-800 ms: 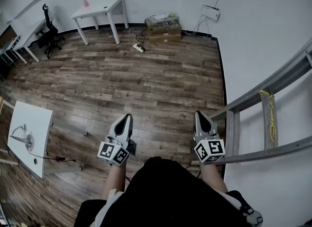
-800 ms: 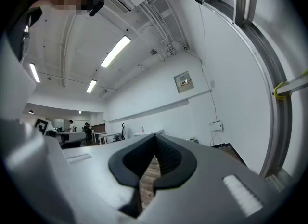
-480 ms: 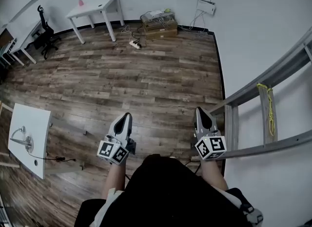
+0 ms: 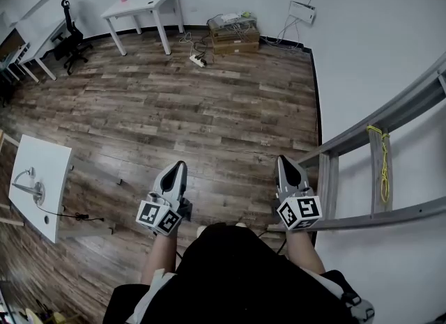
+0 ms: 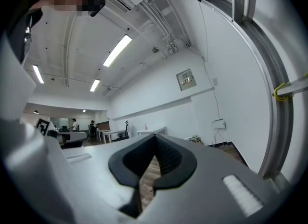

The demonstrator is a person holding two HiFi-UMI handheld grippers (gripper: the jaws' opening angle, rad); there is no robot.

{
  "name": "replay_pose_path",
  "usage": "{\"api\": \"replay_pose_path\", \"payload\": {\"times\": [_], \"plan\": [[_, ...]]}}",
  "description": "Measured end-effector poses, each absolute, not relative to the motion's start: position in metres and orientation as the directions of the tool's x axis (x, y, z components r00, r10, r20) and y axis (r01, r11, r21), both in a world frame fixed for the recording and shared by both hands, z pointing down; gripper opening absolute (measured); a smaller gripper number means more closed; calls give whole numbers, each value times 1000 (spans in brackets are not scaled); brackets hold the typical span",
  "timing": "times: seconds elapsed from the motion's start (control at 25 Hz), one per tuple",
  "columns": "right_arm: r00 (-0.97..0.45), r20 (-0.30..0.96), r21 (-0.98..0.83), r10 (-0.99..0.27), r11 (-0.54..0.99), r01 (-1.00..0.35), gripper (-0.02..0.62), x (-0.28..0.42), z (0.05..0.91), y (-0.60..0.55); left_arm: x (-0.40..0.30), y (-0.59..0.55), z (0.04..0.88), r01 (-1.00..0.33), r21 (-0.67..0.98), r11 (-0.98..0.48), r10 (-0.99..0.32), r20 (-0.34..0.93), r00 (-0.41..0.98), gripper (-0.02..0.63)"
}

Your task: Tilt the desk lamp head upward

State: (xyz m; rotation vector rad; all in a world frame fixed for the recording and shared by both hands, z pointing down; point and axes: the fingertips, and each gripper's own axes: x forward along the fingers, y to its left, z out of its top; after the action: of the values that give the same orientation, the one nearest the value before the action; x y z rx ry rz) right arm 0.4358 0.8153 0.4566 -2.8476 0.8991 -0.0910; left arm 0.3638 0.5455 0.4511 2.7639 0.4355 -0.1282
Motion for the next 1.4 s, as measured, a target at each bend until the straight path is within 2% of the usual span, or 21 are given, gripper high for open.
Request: {"api": "replay_pose_path", "payload": {"times": [0.2,0.64,1.4], "plan": [[770,24,-151,-637,-764,-627,3,435,459,802,351,546,454,272,321,-907,242,-131,961,-2],[599,45,-175,-799,-597,-783,3,434,467,741,293,516,458,54,339,-939,10,-132,991,-2],[322,12,-132,-947,-321,-938,3,376,450,574,155,402,458,-272,308,-912,-328,-147,933,-2]]}}
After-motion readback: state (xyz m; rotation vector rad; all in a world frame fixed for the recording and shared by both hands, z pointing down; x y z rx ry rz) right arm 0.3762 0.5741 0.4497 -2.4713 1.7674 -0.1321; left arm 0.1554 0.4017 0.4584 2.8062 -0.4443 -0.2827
